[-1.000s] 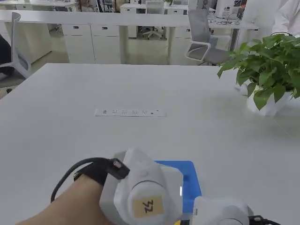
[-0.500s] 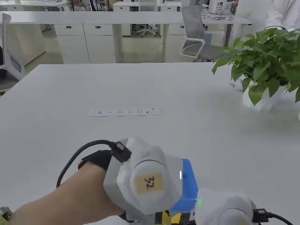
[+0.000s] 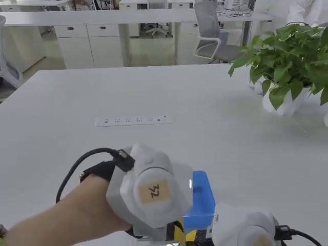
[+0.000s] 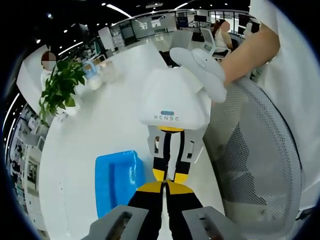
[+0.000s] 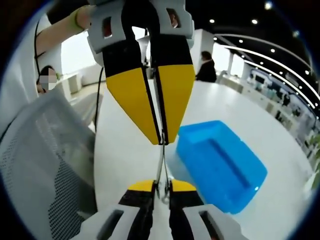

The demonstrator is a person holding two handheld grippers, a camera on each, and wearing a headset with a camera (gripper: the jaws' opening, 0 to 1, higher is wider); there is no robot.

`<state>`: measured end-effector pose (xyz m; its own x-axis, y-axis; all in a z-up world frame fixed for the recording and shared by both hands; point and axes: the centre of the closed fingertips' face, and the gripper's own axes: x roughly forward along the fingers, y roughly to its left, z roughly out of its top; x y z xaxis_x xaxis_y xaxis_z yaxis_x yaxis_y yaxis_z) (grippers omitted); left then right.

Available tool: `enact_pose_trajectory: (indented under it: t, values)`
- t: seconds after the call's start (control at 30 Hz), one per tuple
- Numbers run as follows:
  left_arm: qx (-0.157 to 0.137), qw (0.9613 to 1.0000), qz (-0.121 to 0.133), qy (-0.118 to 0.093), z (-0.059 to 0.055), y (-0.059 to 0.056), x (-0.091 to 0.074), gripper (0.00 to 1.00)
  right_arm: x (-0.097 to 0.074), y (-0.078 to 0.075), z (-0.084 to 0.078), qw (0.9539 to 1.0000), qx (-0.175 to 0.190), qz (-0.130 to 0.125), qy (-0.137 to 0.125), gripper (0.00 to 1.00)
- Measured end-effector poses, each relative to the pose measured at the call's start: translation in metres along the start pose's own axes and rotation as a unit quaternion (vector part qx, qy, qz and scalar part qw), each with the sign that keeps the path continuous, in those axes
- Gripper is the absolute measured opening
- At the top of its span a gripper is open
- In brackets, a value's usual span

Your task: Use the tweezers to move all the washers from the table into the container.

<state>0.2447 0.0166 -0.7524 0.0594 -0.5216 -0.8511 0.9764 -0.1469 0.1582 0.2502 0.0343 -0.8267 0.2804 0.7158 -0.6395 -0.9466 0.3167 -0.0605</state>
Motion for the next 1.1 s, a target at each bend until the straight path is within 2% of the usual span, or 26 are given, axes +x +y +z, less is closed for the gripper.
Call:
enact_pose_trajectory:
  t: [0.13,0.43,0.63,0.83,1.1]
  values:
    - [0.003,1.0,-0.002,-0.004,0.002,0.002,-0.001,0.0,-0.002,-0.001,0.001,1.0,-0.004,-0.006,0.0,0.07]
    - [0.003,0.9999,-0.009,0.004,0.002,0.005,0.002,0.0,-0.002,-0.001,-0.006,0.9999,0.004,-0.008,0.005,0.08]
    - [0.015,0.9996,-0.019,0.011,0.002,0.001,0.002,0.0,-0.007,0.003,0.004,0.9999,0.007,-0.007,-0.013,0.16]
    - [0.025,0.9991,-0.031,0.013,0.004,-0.005,0.002,0.0,-0.008,-0.001,0.006,0.9997,0.001,-0.016,-0.018,0.07]
    - [0.032,0.9988,-0.031,0.018,0.003,-0.002,0.001,0.0,-0.007,-0.004,0.009,0.9994,0.003,-0.021,-0.027,0.06]
